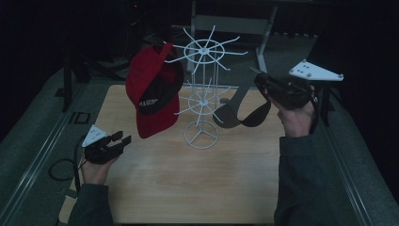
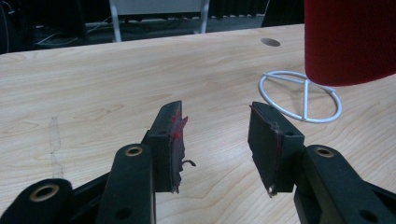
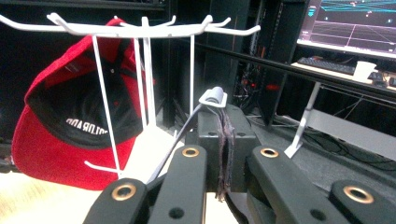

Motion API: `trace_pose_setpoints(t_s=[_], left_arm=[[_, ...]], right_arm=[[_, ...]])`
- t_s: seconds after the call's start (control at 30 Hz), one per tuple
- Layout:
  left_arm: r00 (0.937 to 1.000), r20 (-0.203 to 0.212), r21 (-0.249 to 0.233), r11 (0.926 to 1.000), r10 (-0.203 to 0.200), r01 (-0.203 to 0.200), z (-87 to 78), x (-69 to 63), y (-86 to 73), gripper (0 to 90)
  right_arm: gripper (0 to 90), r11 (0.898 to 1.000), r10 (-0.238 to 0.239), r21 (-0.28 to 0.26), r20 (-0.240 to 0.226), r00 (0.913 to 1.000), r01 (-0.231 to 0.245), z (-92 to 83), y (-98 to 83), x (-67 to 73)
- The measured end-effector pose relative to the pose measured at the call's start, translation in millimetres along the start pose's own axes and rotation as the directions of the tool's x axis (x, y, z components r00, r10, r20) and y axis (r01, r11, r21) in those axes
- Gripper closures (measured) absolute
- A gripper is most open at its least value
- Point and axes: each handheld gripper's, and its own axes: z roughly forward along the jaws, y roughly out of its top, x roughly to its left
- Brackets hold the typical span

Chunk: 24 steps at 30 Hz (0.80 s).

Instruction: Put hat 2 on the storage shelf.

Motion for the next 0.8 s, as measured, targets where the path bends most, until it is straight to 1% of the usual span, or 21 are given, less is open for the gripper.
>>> trace_pose_setpoints(t_s=[0.3,0.4,0.8], left_arm=[[1.0000,0.002,0.002,1.0000,0.002,-0.002,0.7,-0.9,0.0,56.0],[1.0000,0.005,0.002,1.0000,0.007,-0.007,1.0,-1.9,0.6,55.9],[1.0000,0.004,0.003,1.0000,0.006,-0.006,1.2,-1.8,0.4,55.9]], right_arm=[[87.5,1.000,-0.005,-0.012,-0.004,1.0000,0.005,-1.0,9.0,1.2],[87.5,1.000,-0.005,-0.018,-0.002,1.0000,0.005,-2.1,13.2,0.0],[87.5,0.999,-0.006,-0.037,0.003,1.0000,0.006,-3.7,23.6,-1.8]])
